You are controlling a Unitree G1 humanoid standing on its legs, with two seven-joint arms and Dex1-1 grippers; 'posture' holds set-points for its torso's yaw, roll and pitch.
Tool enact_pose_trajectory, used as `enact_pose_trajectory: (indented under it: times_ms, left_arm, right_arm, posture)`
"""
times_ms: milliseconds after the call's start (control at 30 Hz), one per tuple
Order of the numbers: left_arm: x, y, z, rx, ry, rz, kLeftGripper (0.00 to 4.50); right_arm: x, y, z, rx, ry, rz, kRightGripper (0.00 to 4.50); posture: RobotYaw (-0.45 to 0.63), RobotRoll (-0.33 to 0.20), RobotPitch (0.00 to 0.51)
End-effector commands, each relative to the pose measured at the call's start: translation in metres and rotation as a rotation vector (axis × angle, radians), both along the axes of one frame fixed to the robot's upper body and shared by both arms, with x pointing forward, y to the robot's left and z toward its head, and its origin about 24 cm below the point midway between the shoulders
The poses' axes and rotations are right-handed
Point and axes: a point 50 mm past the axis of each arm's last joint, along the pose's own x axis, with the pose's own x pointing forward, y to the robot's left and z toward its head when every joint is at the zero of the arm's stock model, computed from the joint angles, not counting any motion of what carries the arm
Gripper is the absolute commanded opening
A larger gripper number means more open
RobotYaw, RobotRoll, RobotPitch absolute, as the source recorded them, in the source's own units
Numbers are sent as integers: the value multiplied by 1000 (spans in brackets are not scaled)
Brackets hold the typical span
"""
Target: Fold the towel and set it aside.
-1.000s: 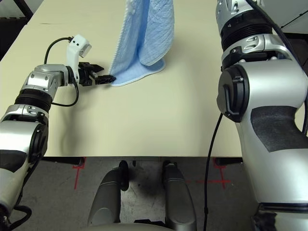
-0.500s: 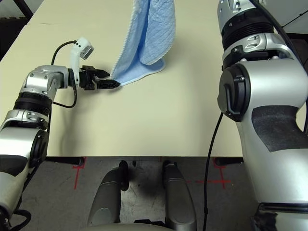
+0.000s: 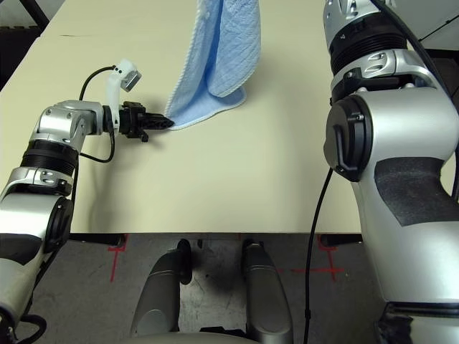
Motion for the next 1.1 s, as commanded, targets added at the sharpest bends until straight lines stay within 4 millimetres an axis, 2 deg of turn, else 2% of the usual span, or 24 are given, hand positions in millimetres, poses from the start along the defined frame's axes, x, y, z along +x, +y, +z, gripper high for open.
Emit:
enact_pose_trajectory:
  times_ms: [33, 100, 200, 300, 467, 567, 667, 733, 867, 1000, 1100]
  left_arm:
    - [0, 4, -2, 11, 7, 17, 32]
    - [3, 16, 2, 64, -39, 66, 32]
    - [8, 33, 21, 97, -138, 175, 32]
    - [11, 51, 64, 78, -331, 330, 32]
    - [6, 64, 105, 21, -473, 398, 32]
    - [5, 67, 120, -28, -529, 429, 32]
    - [2, 71, 123, -21, -505, 389, 32]
    - [-2, 74, 121, 12, -456, 331, 32]
    - [-9, 81, 131, 43, -433, 275, 32]
    - [-9, 85, 148, 22, -487, 334, 32]
    - [-7, 89, 147, 35, -481, 389, 32]
  right_arm:
    - [-4, -9, 7, 5, -17, -22, 0]
    - [-1, -22, 1, 10, 11, -45, 0]
    - [4, -43, -14, 15, 77, -46, 0]
    - [11, -75, -47, 90, 242, 79, 0]
    - [10, -115, -95, 224, 513, 265, 0]
    - [1, -128, -122, 212, 721, 365, 0]
    - [-12, -138, -144, 164, 927, 427, 0]
    - [-20, -144, -149, 160, 1010, 458, 0]
    - [-27, -159, -134, 193, 1000, 448, 0]
    - [-25, -167, -126, 191, 966, 360, 0]
    - [-17, -162, -128, 160, 994, 300, 0]
  posture:
    - [-41, 0, 237]
    - [-42, 0, 239]
    - [-43, 0, 244]
    - [-40, 0, 250]
    - [-34, 0, 257]
    - [-34, 0, 262]
    - [-46, 0, 272]
    - [-49, 0, 274]
    - [-50, 0, 275]
    - [-52, 0, 275]
    - [-57, 0, 275]
